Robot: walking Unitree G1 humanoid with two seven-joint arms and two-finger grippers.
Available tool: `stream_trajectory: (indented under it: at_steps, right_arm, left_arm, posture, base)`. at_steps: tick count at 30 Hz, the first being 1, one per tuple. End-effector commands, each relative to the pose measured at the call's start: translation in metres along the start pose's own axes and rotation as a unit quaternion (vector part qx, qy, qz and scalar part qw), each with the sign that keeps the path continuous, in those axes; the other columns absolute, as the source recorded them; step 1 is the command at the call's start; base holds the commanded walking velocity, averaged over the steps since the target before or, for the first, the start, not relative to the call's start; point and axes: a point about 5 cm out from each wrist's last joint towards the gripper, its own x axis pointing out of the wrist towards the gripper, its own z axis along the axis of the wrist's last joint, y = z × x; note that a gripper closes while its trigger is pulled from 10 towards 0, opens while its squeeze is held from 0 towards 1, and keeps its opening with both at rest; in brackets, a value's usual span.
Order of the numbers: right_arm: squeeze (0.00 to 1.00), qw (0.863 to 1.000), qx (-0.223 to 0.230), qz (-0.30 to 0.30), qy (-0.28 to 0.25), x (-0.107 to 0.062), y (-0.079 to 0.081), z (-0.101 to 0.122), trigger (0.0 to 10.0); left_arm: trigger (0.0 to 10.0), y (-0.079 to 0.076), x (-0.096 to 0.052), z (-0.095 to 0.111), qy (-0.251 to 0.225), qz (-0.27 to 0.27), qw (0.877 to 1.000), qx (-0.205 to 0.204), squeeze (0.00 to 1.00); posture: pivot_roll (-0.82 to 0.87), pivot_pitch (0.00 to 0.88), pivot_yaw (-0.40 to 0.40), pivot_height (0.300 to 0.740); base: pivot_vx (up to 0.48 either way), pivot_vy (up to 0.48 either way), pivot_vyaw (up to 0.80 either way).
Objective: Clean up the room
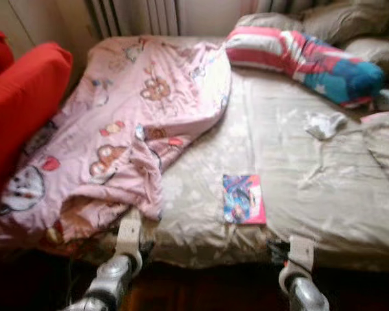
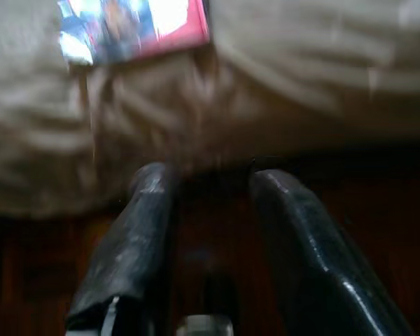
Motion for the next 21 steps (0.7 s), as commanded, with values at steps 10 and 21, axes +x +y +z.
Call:
stream_trajectory:
  at_steps: [10, 21]
  right_arm:
    - [0.00, 0.998, -0.005, -0.001, 0.068, -0.010, 0.000, -0.034, 10.0]
    - [0.00, 0.998, -0.008, -0.003, 0.064, -0.010, 0.000, -0.034, 10.0]
  left_arm:
    - [10.0, 0.006, -0.008, -0.033, 0.059, 0.012, 0.998, -0.001, 0.00]
    - [10.0, 0.008, -0.011, -0.039, 0.067, 0.017, 0.998, 0.000, 0.00]
  posture:
    - [-0.08, 0.121, 0.040, 0.740]
    - [-0.08, 0.106, 0.041, 0.740]
  base:
    - [0.000, 0.000, 0.00]
    - [0.023, 0.000, 0.00]
